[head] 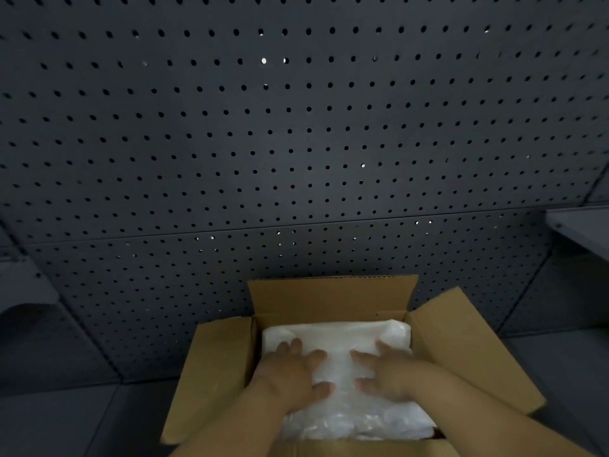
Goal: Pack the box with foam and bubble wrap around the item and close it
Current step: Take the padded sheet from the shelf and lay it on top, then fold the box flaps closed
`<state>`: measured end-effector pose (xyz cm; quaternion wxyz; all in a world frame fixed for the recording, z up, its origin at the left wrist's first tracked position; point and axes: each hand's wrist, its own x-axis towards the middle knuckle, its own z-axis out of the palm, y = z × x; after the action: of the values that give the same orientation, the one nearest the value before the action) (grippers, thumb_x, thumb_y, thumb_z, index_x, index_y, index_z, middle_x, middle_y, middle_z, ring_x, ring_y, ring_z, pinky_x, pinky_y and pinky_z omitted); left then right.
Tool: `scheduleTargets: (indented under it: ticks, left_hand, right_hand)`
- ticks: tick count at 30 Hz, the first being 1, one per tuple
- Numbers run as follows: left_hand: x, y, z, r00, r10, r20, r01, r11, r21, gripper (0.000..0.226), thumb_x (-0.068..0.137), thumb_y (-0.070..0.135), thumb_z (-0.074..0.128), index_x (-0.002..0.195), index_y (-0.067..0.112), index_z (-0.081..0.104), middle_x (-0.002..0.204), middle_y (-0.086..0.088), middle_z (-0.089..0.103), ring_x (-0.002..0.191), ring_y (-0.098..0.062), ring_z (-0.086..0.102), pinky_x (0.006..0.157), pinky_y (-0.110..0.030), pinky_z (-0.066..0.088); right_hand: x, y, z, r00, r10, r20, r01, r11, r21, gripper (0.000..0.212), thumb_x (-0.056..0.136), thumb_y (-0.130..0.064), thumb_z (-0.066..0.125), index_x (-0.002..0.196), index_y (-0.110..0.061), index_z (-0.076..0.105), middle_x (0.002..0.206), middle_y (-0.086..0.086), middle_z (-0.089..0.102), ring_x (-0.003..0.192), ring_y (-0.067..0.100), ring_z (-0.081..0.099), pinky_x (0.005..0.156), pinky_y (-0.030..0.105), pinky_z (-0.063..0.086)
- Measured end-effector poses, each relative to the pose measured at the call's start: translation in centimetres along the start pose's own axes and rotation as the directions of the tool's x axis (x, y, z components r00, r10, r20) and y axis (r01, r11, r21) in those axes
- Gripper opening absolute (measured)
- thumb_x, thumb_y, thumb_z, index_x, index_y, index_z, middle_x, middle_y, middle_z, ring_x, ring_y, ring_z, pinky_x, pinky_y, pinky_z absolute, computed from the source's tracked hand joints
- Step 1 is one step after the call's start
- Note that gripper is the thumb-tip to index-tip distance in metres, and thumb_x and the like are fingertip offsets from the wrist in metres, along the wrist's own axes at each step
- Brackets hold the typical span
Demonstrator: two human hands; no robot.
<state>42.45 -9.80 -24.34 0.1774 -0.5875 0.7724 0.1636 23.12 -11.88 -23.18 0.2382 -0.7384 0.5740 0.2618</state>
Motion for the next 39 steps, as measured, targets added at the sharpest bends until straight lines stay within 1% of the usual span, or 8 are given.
scheduleTargets:
  ticks: [3,8,13,24,30,33,36,39]
  left_hand:
    - [-0.4,-0.3,0.1,0.992,0.05,-0.115,-0.042,0.996,0.073,0.073,0.091,0.065,0.033,0.151,0.03,0.011,0.16,-0.01,-0.001,0.146,-0.029,0.005,0.117,-0.044,0.014]
    - [0.0,-0.8,1.0,0.996,0.045,-0.074,-0.043,0.999,0.03,0.084,0.085,0.075,0.03,0.15,0.038,-0.009,0.155,-0.006,-0.03,0.144,-0.026,-0.027,0.119,-0.047,-0.009]
    - [0.7,-0.9,2.2,0.999,0.019,-0.033,-0.019,1.0,-0.021,0.092,0.078,0.082,0.034,0.147,0.044,-0.014,0.151,-0.003,-0.038,0.14,-0.03,-0.032,0.117,-0.049,-0.012]
    - [1.5,-0.8,2.7,0.999,-0.006,0.033,0.008,0.997,-0.076,0.095,0.074,0.083,0.039,0.144,0.05,-0.016,0.153,0.0,-0.037,0.143,-0.032,-0.027,0.116,-0.052,-0.005]
    - [-0.6,-1.0,0.4,1.0,-0.024,-0.009,0.024,0.999,-0.031,0.087,0.08,0.079,0.035,0.147,0.046,-0.011,0.158,-0.002,-0.023,0.148,-0.029,-0.011,0.119,-0.046,0.006]
    - [-2.4,-1.5,-0.8,0.992,-0.051,-0.111,0.05,0.999,-0.012,0.078,0.087,0.072,0.03,0.149,0.042,-0.006,0.161,-0.001,-0.01,0.148,-0.028,0.0,0.118,-0.043,0.015]
    - [-3.9,-2.6,-1.4,0.956,-0.098,-0.277,0.103,0.995,0.004,0.07,0.09,0.069,0.025,0.151,0.037,0.01,0.159,-0.003,0.018,0.141,-0.026,0.026,0.11,-0.04,0.032]
    - [-5.9,-3.4,-1.8,0.89,-0.172,-0.423,0.198,0.98,0.017,0.069,0.088,0.065,0.015,0.146,0.031,0.028,0.145,-0.003,0.041,0.128,-0.022,0.042,0.098,-0.037,0.041]
  right_hand:
    - [-0.5,-0.4,-0.3,0.977,-0.011,-0.211,-0.003,0.998,-0.065,0.065,0.097,-0.058,0.029,0.152,-0.037,0.003,0.161,0.009,-0.01,0.148,0.029,-0.007,0.121,0.041,0.008]
    - [0.1,-0.6,1.5,0.979,-0.002,-0.202,-0.008,0.999,-0.05,0.067,0.096,-0.06,0.02,0.148,-0.04,-0.016,0.154,0.0,-0.035,0.144,0.027,-0.026,0.12,0.046,-0.007]
    - [0.9,-0.2,2.9,0.992,0.018,-0.125,-0.007,0.996,0.086,0.067,0.094,-0.065,0.016,0.146,-0.043,-0.02,0.153,-0.001,-0.036,0.145,0.025,-0.026,0.12,0.043,-0.006]
    - [1.7,-0.2,2.8,0.998,0.022,-0.063,-0.017,0.997,0.082,0.068,0.093,-0.065,0.017,0.146,-0.043,-0.02,0.155,0.0,-0.033,0.146,0.025,-0.023,0.12,0.042,-0.005]
    - [0.0,-0.3,1.1,0.995,0.016,-0.102,-0.008,0.997,0.076,0.065,0.096,-0.062,0.02,0.15,-0.04,-0.009,0.16,0.003,-0.02,0.148,0.028,-0.016,0.12,0.044,0.001]
    - [-2.3,0.0,-0.5,0.97,0.01,-0.244,0.016,0.995,0.101,0.063,0.099,-0.054,0.025,0.153,-0.031,0.003,0.162,0.005,-0.005,0.149,0.026,-0.003,0.12,0.036,0.009]
    - [-5.4,1.0,-1.8,0.881,0.04,-0.472,0.045,0.985,0.167,0.056,0.101,-0.045,0.033,0.152,-0.025,0.02,0.16,0.005,0.015,0.146,0.023,0.016,0.117,0.03,0.02]
    - [-7.9,2.1,-2.8,0.771,0.132,-0.623,-0.064,0.989,0.131,0.051,0.101,-0.036,0.037,0.149,-0.021,0.029,0.156,0.008,0.027,0.141,0.027,0.027,0.116,0.035,0.026]
